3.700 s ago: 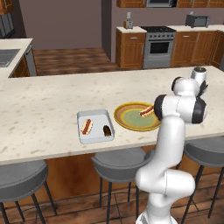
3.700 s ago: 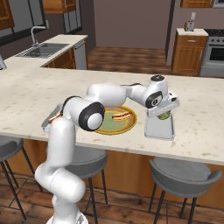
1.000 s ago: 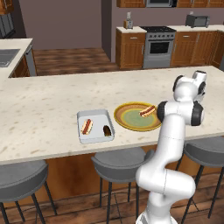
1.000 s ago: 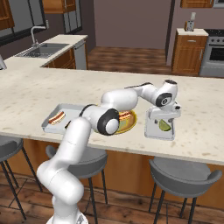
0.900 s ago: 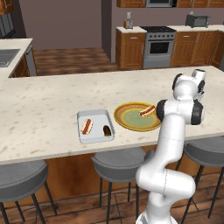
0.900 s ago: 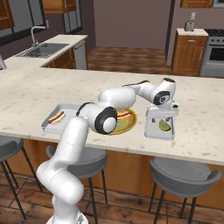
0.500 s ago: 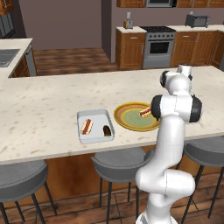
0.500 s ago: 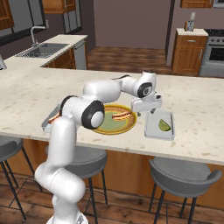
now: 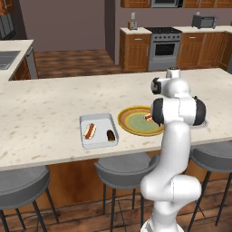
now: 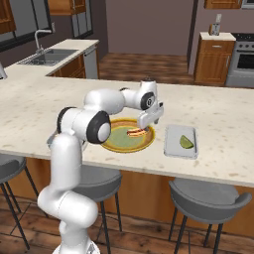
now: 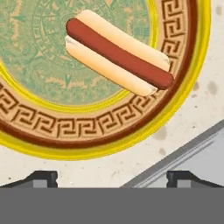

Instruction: Place one cooked food and one vegetable from the large plate to each tupperware container.

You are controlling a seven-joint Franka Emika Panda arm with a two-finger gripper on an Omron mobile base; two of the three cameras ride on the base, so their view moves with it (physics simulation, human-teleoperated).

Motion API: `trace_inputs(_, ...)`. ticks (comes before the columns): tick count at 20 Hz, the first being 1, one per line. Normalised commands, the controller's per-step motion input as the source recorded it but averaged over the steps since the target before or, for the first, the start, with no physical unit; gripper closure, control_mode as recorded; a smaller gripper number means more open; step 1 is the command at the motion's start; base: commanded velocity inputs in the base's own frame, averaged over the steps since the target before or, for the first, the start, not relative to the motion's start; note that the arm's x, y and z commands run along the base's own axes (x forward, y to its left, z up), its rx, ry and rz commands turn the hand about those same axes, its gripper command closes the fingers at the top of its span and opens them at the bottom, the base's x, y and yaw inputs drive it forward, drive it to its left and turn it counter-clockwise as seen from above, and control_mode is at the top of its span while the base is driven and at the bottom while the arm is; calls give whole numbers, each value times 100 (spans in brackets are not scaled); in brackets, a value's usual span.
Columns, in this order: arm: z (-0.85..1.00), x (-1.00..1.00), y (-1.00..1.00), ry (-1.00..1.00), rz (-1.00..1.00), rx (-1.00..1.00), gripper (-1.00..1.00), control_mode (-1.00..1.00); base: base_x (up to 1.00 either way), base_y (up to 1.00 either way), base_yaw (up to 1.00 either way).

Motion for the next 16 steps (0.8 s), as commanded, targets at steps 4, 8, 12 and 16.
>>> trace_inputs(4,14,50,28,26,74,7,-100,-100,0,0,0)
trace_inputs(8,-6,36,-1,13,51,0,-100,-100,0,0,0)
trace_inputs(12,-17,44,6,-9,67,0,-100,-100,0,0,0)
trace_inputs(16,-15,-11,62,-29,68,4,-100,-100,0,0,0)
